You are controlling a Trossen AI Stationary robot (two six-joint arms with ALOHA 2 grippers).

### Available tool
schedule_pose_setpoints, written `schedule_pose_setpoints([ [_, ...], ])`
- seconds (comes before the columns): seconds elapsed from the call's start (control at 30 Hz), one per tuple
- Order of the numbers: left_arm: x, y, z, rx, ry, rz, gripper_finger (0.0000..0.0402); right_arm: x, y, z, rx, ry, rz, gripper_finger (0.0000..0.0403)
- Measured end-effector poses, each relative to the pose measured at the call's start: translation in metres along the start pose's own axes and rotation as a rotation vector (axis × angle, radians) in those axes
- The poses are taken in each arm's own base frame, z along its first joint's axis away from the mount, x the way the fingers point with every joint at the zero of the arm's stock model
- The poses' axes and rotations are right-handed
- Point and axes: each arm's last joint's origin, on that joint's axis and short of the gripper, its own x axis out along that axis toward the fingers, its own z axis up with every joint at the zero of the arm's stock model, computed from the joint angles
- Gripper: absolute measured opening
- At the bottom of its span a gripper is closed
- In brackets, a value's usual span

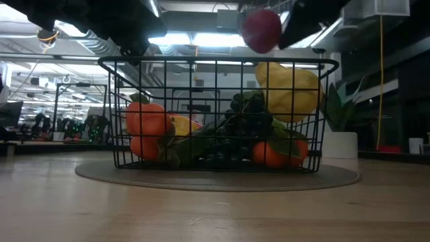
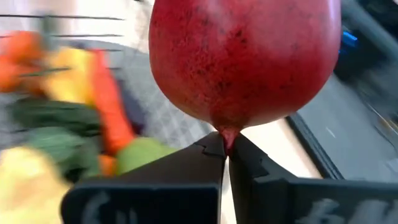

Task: Build produce basket
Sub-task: Put the pomegranate into the black wire basket

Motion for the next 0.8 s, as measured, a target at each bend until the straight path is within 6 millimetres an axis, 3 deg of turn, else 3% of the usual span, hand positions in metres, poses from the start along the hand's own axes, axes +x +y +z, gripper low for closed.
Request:
schedule_pose_setpoints([
  [0.13, 0.0, 0.0, 0.0, 0.0, 0.0, 0.0, 0.0046, 0.003, 0.006, 0.007, -0.122, -0.022, 0.162, 0.0],
  [0.3, 0.0, 0.0, 0.0, 0.0, 0.0, 0.0, 0.0046, 0.011, 0.009, 0.013, -0.156, -0.036, 0.287, 0.0],
  [0.8, 0.0, 0.0, 0.0, 0.0, 0.001, 0.001, 0.0046, 0.044, 0.021, 0.015, -0.114, -0.031, 0.262, 0.0026],
])
